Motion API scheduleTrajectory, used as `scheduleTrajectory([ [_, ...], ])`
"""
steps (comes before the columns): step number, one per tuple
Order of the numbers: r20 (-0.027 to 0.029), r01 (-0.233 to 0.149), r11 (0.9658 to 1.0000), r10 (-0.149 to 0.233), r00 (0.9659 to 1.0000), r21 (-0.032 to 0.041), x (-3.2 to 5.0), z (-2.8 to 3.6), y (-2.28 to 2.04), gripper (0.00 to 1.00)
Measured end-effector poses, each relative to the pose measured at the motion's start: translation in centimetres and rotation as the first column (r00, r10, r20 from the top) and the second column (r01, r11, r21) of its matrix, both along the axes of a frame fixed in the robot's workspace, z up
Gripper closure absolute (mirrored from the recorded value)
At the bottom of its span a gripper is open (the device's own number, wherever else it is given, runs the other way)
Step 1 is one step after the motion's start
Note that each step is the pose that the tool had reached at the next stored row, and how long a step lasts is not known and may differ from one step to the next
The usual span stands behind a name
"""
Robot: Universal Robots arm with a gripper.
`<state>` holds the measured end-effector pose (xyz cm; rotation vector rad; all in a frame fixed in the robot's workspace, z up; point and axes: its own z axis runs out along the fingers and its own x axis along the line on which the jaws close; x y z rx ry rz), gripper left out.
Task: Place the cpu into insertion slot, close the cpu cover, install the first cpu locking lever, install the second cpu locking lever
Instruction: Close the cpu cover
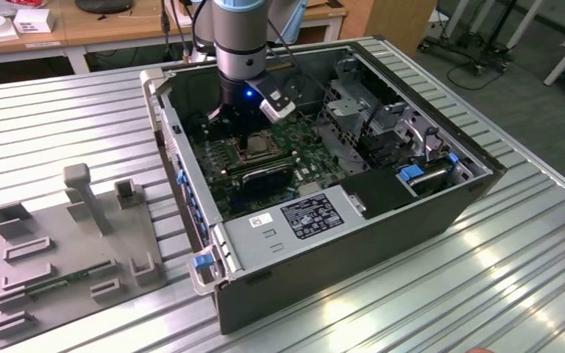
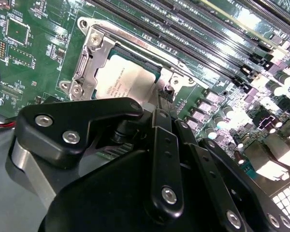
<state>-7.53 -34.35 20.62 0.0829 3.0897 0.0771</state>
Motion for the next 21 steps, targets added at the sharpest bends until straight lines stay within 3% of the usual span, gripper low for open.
scheduleTrajectory([
  [21,0.0011,0.0,1.0,0.0,1.0,0.0004,-0.05,-0.36,0.1,0.89],
])
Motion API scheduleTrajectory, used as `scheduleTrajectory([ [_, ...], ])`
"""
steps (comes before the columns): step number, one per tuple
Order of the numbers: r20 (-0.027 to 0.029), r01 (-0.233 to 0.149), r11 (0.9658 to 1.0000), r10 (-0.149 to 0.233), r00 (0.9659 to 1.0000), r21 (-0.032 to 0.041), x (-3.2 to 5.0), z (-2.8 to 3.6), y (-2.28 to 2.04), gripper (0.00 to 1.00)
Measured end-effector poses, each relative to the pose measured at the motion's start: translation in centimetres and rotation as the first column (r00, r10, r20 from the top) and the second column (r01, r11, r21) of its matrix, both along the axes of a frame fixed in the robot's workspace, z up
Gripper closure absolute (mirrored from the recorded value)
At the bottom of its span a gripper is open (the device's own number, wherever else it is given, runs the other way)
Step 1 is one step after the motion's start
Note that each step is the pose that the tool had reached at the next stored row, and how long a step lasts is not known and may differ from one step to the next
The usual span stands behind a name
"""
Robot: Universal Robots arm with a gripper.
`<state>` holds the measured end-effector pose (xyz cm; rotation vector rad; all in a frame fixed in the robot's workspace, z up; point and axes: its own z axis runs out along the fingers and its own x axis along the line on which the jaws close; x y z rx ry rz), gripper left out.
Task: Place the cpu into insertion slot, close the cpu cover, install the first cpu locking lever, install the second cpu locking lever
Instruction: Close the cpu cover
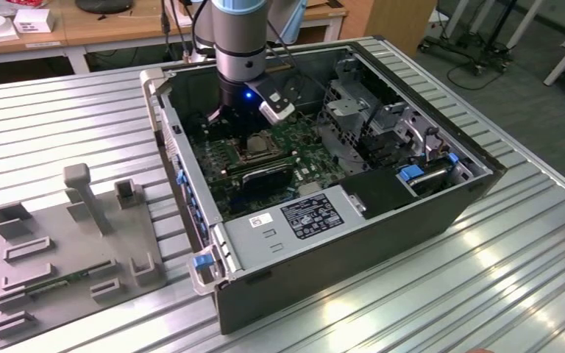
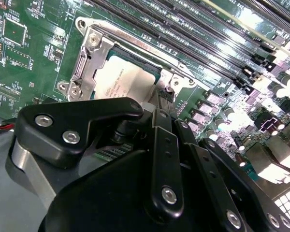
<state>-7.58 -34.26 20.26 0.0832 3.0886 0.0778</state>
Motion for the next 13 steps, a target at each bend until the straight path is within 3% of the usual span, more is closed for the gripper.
scheduleTrajectory([
  [13,-0.0002,0.0,1.0,0.0,1.0,0.0004,0.0,-0.16,0.09,0.89],
])
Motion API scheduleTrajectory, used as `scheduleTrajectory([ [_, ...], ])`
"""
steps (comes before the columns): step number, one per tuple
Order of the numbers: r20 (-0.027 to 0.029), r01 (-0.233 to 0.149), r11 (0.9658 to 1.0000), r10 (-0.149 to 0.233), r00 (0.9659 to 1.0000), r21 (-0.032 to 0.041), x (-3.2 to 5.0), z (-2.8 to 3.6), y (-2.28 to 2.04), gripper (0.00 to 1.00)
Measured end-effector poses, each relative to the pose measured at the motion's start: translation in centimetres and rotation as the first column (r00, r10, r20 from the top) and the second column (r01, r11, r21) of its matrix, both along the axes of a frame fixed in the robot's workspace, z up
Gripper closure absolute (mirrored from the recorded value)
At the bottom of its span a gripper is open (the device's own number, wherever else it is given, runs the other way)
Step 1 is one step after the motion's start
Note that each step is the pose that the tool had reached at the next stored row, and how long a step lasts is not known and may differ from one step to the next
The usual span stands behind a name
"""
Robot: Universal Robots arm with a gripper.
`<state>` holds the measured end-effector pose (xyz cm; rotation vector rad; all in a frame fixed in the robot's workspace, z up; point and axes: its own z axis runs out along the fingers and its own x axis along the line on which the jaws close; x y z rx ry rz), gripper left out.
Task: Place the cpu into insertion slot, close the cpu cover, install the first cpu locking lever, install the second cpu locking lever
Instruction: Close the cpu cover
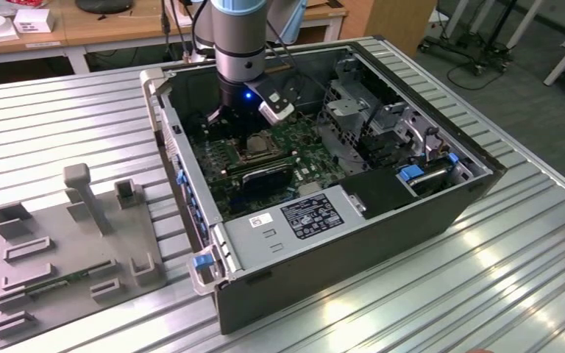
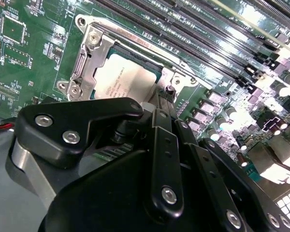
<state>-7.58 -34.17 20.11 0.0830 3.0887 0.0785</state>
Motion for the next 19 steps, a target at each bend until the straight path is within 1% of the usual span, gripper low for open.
scheduleTrajectory([
  [7,0.0,0.0,1.0,0.0,1.0,0.0001,0.0,-0.01,0.11,0.89],
  [12,-0.0004,0.0,1.0,0.0,1.0,-0.0007,-0.01,-0.21,0.1,0.89],
  [19,0.0,0.0,1.0,0.0,1.0,-0.0001,0.0,-0.26,0.11,0.89],
])
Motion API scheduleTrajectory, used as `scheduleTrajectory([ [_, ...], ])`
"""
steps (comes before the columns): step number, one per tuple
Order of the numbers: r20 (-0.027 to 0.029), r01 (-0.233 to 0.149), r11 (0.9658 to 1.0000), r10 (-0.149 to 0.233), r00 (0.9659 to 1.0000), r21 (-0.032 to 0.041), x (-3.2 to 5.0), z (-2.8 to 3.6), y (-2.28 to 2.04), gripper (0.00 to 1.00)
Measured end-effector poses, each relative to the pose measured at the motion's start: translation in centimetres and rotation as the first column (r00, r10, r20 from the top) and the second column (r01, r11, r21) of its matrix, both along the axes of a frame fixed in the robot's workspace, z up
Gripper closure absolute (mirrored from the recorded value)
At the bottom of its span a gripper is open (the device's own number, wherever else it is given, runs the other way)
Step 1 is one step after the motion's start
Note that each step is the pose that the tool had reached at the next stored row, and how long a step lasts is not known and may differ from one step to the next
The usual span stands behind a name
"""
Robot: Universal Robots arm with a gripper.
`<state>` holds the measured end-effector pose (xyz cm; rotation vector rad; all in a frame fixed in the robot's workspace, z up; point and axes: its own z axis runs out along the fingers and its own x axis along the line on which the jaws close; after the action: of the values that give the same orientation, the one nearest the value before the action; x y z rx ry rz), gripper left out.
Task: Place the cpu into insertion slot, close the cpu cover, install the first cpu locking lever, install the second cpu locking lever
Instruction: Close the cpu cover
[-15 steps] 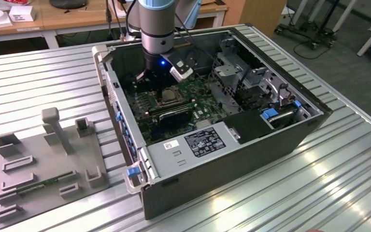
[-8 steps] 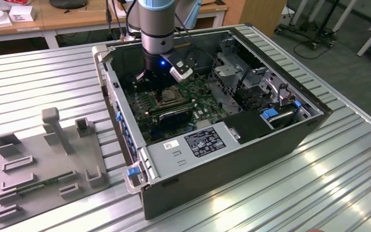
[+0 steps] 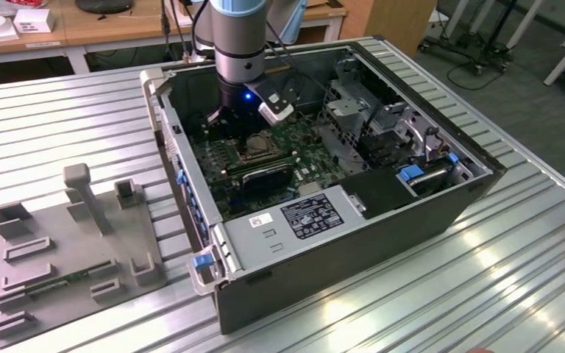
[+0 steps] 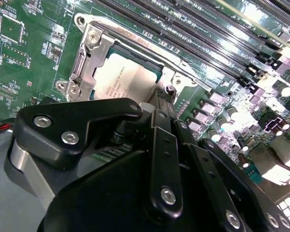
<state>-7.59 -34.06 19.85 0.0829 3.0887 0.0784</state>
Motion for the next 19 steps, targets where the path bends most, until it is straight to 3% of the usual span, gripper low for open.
scheduleTrajectory([
  [14,0.0003,0.0,1.0,0.0,1.0,0.0004,0.01,-0.04,0.01,0.89],
  [19,0.0002,0.0,1.0,0.0,1.0,0.0003,0.01,0.44,0.01,0.89],
])
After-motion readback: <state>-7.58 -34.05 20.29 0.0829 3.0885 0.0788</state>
